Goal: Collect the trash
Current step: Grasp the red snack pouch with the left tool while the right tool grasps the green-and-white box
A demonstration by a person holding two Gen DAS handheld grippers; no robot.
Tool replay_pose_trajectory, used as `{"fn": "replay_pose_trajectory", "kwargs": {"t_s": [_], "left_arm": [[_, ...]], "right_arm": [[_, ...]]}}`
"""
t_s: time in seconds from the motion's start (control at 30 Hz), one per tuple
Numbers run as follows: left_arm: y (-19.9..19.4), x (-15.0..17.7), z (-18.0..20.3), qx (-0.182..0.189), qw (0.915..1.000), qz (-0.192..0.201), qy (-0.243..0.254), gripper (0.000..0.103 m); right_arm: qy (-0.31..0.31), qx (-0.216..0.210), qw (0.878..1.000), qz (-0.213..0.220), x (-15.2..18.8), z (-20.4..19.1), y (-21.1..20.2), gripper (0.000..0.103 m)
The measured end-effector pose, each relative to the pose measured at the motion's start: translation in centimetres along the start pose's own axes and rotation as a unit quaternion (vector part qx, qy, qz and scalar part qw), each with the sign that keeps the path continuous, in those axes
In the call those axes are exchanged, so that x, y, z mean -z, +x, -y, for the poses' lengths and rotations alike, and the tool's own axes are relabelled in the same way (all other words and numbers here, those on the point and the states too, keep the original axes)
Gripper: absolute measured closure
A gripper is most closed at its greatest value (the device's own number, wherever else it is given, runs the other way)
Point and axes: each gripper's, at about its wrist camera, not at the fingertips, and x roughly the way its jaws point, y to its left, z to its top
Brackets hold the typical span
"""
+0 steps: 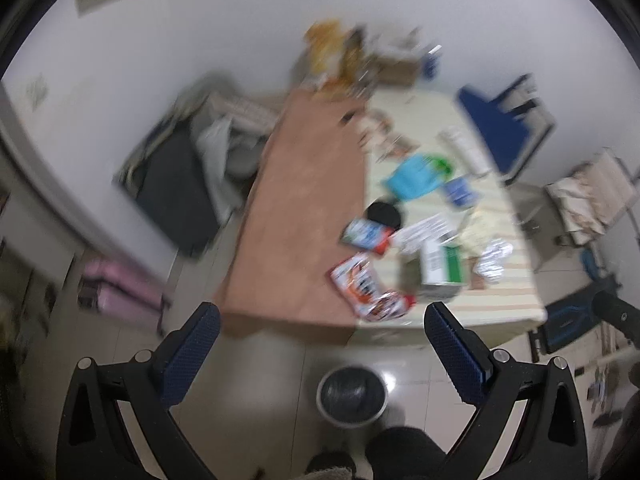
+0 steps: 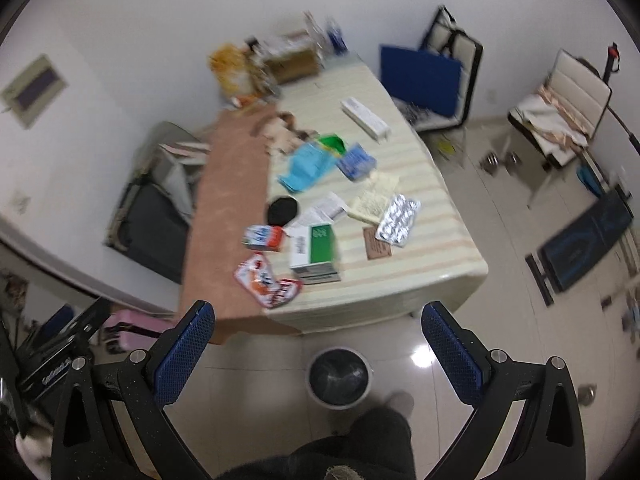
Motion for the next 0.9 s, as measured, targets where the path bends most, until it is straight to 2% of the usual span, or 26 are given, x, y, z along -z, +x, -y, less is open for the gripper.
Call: {"fn": "replay_pose_trajectory", "kwargs": {"t_s": [0.13, 0.2, 0.23, 0.43, 0.5, 0.53, 0.57, 0.6, 0.63, 0.7, 0.8, 0.83, 0.9], "left_arm": [[6.6, 0.3, -1.0, -0.027, 0.9962, -0.07, -0.045, 0.0], [10.4, 0.7, -1.3, -0.047, 0.9901, -0.109, -0.075, 0.0], [11.2, 0.9, -1.2, -0.054, 0.9873, -0.123, -0.084, 0.0], [18.8, 1.9, -1.2, -0.054, 0.9583, -0.218, -0.177, 0.0], [21.1, 2.0, -0.9, -0.036, 0.9449, -0.245, -0.214, 0.0], [22.0, 1.9, -0.6, -0.027, 0.9408, -0.253, -0.224, 0.0], [23.0, 1.8, -0.1, -0.013, 0.9347, -0.263, -0.239, 0.0], [24.0, 1.7, 0.4, 0.003, 0.9288, -0.272, -0.252, 0.0], [24.6, 1.6, 0.6, 0.012, 0.9261, -0.276, -0.257, 0.0], [26.2, 1.2, 1.7, 0.035, 0.9177, -0.287, -0.273, 0.0], [28.3, 0.9, 3.1, 0.05, 0.9089, -0.303, -0.282, 0.0], [28.8, 0.9, 3.3, 0.05, 0.9073, -0.307, -0.283, 0.003], [29.6, 0.9, 3.8, 0.039, 0.9053, -0.316, -0.281, 0.015]], "right_arm": [[0.008, 0.041, 0.998, -0.055, -2.9, -0.6, 10.2, 0.0], [0.0, 0.056, 0.994, -0.091, -4.4, -1.5, 16.4, 0.0], [-0.007, 0.061, 0.992, -0.107, -4.8, -2.1, 19.0, 0.0], [-0.066, 0.084, 0.975, -0.193, -6.1, -4.4, 32.0, 0.0], [-0.079, 0.086, 0.97, -0.213, -6.0, -4.8, 34.2, 0.0], [-0.094, 0.088, 0.966, -0.225, -6.0, -4.9, 35.4, 0.002], [-0.104, 0.085, 0.965, -0.226, -6.0, -4.9, 35.9, 0.007], [-0.117, 0.081, 0.963, -0.227, -6.0, -4.8, 36.2, 0.019], [-0.125, 0.083, 0.962, -0.228, -6.2, -4.4, 36.3, 0.023], [-0.128, 0.081, 0.963, -0.224, -6.7, -3.4, 35.9, 0.023], [-0.127, 0.084, 0.964, -0.217, -7.6, -1.5, 35.3, 0.023], [-0.123, 0.085, 0.965, -0.215, -8.0, -0.7, 35.2, 0.023], [-0.119, 0.084, 0.965, -0.219, -8.3, 0.2, 35.4, 0.023]]}}
